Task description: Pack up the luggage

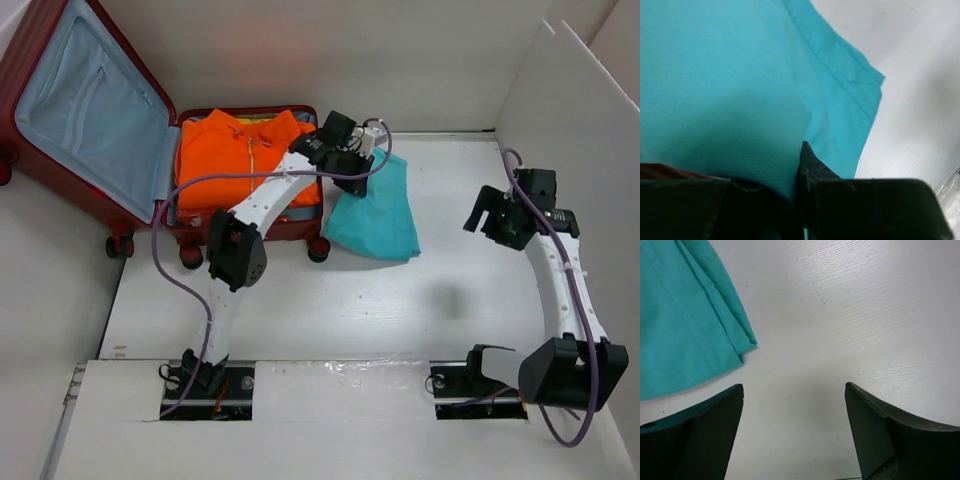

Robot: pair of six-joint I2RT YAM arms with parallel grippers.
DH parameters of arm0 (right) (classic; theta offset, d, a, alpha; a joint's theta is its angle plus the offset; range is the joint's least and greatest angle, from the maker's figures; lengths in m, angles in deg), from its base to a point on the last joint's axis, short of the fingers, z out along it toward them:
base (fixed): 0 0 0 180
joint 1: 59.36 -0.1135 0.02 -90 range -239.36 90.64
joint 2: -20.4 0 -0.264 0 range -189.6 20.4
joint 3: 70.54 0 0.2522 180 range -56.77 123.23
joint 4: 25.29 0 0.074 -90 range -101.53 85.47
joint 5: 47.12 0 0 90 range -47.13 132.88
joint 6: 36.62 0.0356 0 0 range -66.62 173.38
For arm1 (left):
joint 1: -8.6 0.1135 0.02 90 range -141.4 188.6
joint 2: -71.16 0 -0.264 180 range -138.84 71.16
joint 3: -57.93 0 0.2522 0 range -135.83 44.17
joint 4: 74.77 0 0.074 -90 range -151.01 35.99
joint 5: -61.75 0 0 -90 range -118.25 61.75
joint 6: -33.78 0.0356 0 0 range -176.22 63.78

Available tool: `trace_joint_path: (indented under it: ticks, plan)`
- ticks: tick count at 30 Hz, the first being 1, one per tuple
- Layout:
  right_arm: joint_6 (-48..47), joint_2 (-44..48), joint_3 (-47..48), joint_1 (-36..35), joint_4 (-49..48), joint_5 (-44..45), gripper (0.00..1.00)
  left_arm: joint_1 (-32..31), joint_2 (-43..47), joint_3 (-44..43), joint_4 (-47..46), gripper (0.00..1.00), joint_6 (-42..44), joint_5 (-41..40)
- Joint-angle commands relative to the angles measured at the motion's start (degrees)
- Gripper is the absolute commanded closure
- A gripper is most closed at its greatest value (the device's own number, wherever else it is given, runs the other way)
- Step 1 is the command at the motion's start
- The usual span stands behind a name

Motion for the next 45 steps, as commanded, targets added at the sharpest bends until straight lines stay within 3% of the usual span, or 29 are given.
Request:
trace_joint_path:
  ticks: [1, 5, 9, 16, 22, 26, 36, 38, 43, 45]
  plan:
    - [-0.86, 3.55, 0.49, 0.23, 3.55, 2.55, 0.14, 1.03, 8.36, -6.21, 2.3, 1.0, 4.23, -2.51]
    - [-1.38, 6.98, -0.56, 0.23, 4.87, 3.09, 0.12, 4.89, 8.36, -13.6, 9.59, 1.0, 8.44, -5.32]
    - [-1.38, 8.92, -1.09, 0.23, 5.49, 3.09, 0.12, 14.81, 10.37, -13.61, 13.55, 1.0, 9.85, -1.11]
    - [-1.38, 10.23, -1.62, 0.23, 5.49, 3.09, 0.12, 31.34, 17.23, -7.99, 13.75, 1.0, 18.64, -1.02]
    - [-0.86, 10.23, -1.62, 0.23, 5.49, 2.56, 0.12, 43.37, 15.92, -1.4, 12.59, 1.0, 21.28, 3.46]
    - [-0.86, 10.23, -0.48, 0.23, 6.01, 3.17, 0.12, 46.64, 12.15, 5.37, 9.87, 1.0, 21.55, 6.01]
    - [-0.86, 9.09, 0.23, 0.23, 6.54, 3.17, 0.12, 49.55, 5.64, 5.38, -0.67, 1.0, 19.88, 6.9]
    - [-0.86, 9.09, 0.22, 0.23, 6.54, 2.56, 0.12, 49.55, 4.5, 2.32, -0.68, 0.94, 19.88, 5.06]
    - [-1.38, 9.09, 0.22, 0.23, 6.54, 2.56, 0.11, 47.53, 1.94, -2.53, 1.16, 0.43, 19.88, -1.36]
    - [-1.91, 9.09, 0.22, 0.23, 6.54, 2.56, 0.11, 47.53, 2.9, -3.05, 1.17, 0.35, 18.57, -3.12]
